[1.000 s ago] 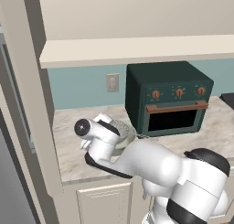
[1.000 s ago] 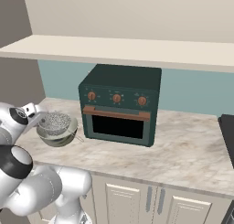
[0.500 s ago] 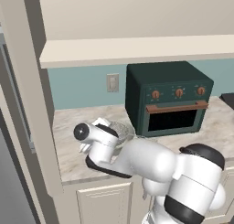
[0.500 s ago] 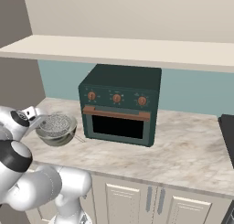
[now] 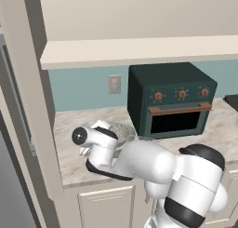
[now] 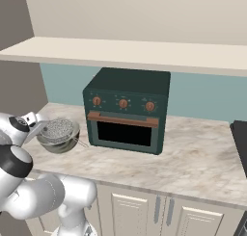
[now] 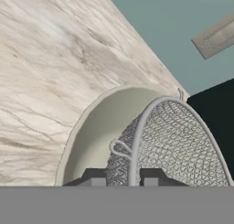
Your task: Open the cabinet and setup a tea strainer by placing it in the bowl upright.
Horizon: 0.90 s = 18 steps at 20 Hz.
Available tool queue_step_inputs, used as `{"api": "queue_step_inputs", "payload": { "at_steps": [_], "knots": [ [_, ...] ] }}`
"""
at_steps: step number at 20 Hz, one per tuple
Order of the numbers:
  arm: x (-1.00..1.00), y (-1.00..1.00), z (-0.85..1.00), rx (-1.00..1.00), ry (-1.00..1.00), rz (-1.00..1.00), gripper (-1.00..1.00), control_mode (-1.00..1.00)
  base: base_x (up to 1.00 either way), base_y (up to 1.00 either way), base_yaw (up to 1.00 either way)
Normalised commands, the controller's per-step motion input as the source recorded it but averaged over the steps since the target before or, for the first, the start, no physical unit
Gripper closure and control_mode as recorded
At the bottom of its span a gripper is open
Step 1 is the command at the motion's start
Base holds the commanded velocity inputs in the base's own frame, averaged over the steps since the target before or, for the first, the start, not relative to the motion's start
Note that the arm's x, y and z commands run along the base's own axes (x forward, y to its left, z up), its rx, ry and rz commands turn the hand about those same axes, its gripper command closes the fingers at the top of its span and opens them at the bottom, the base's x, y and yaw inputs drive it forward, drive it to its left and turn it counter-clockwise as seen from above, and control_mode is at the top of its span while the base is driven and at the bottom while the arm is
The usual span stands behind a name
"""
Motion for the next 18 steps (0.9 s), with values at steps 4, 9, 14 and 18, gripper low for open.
{"api": "queue_step_inputs", "payload": {
  "at_steps": [4,9,14,18],
  "knots": [
    [0.0,0.0,0.0,0.0,0.0,0.0,-1.0,-1.0,0.0,0.0,0.0],
    [0.0,0.0,0.0,0.0,0.0,0.0,-1.0,-1.0,0.0,0.0,0.0],
    [0.0,0.0,0.0,0.0,0.0,0.0,-1.0,-1.0,0.0,0.0,0.0],
    [0.0,0.0,0.04,0.0,0.0,0.0,-1.0,-1.0,0.0,0.0,0.0]
  ]
}}
